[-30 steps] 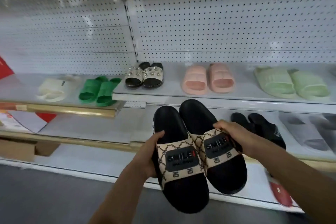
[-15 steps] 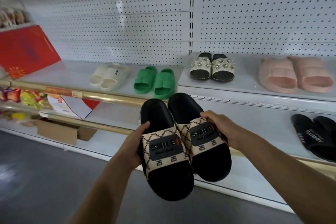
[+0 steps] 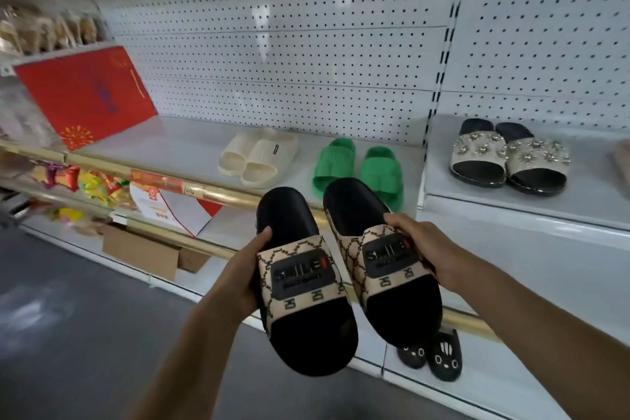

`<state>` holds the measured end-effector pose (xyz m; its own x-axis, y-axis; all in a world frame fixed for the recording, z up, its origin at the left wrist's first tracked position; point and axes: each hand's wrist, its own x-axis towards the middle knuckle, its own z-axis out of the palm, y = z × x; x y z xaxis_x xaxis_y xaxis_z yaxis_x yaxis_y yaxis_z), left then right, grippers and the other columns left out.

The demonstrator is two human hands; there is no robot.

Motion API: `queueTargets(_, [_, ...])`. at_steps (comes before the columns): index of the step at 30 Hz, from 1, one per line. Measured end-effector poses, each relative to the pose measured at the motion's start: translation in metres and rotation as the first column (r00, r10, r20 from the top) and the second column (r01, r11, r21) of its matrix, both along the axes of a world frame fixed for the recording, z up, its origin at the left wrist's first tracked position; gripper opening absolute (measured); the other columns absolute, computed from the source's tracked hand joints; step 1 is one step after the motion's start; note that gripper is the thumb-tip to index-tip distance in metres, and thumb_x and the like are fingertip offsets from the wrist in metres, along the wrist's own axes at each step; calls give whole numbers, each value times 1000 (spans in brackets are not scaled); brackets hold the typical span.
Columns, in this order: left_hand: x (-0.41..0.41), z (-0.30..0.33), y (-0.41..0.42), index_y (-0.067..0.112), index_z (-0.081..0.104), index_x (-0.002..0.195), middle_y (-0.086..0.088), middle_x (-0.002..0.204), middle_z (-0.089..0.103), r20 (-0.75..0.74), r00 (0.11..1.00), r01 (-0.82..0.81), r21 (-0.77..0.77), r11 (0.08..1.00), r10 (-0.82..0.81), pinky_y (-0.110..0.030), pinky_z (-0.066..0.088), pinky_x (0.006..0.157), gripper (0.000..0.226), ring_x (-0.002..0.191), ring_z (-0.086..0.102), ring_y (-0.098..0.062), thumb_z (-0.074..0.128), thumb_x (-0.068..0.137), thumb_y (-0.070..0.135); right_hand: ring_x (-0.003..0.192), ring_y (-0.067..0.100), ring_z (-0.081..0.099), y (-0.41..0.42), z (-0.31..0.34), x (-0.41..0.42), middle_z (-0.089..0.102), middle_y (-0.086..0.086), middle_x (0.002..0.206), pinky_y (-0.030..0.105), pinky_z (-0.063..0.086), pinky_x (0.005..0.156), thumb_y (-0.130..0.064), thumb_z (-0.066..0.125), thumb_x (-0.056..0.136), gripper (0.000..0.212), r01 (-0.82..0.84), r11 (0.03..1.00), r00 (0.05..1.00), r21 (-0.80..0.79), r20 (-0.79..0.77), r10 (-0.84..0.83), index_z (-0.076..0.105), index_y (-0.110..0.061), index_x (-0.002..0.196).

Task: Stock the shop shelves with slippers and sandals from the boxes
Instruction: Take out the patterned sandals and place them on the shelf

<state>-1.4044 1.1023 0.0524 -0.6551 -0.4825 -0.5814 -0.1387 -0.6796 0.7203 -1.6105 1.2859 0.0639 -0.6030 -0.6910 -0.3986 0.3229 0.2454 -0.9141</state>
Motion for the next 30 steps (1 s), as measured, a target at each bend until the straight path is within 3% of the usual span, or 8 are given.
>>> queueTargets(2, [-1,2,-36,5,58,129,-25,115,67,-22,1000,-17,-20,1000,16,-42,56,75,55,100,67,-37,55,92,46,65,26,67,-31,4,-9,71,14,78,27,51,62,-41,67,82,35,-4,1000,1000,-24,6,4,72,-7,89])
queueTargets(7, [-11,13,-127,8,55,132,-24,117,67,-27,998,-57,-66,996,56,-42,58,72,55,102,68,-38,54,92,46,62,23,65,-119,8,-30,69,9,72,28,51,63,-39,65,84,26,28,996,998,-90,53,-23,71,-15,75])
queueTargets(13, [-14,21,-218,5,57,131,-23,119,66,18,996,-86,-106,991,89,-45,56,80,60,107,66,-39,60,88,47,65,25,64,-212,14,-35,69,8,73,30,52,63,-42,67,81,24,49,994,995,-102,90,-40,69,-18,82])
queueTargets(17, [-18,21,-261,5,61,123,-21,108,71,40,995,-86,-122,989,91,-40,58,70,52,92,71,-35,59,90,45,62,22,65,-251,19,-41,69,7,72,29,51,63,-40,67,82,23,41,993,998,-106,50,-36,70,-18,78])
queueTargets(20, [-24,19,-293,5,62,121,-20,100,73,26,998,-58,-127,990,62,-39,56,69,49,83,72,-33,56,92,44,60,22,65,-280,21,-42,69,6,70,29,50,63,-41,66,82,24,36,994,999,-99,27,-34,69,-18,75])
queueTargets(26, [-29,8,-387,3,60,125,-24,114,68,31,997,68,-119,991,-65,-39,59,63,54,93,69,-37,58,91,45,60,22,66,-358,12,-23,71,7,70,28,50,63,-44,67,80,30,145,985,989,-89,-29,-148,70,-15,72])
queueTargets(30, [-26,1,-475,4,59,126,-25,116,67,69,987,154,-138,978,-146,-42,57,70,57,104,66,-40,61,88,46,58,23,66,-426,6,2,71,8,68,30,52,66,-41,64,84,30,252,965,967,-74,-13,-254,69,-15,71])
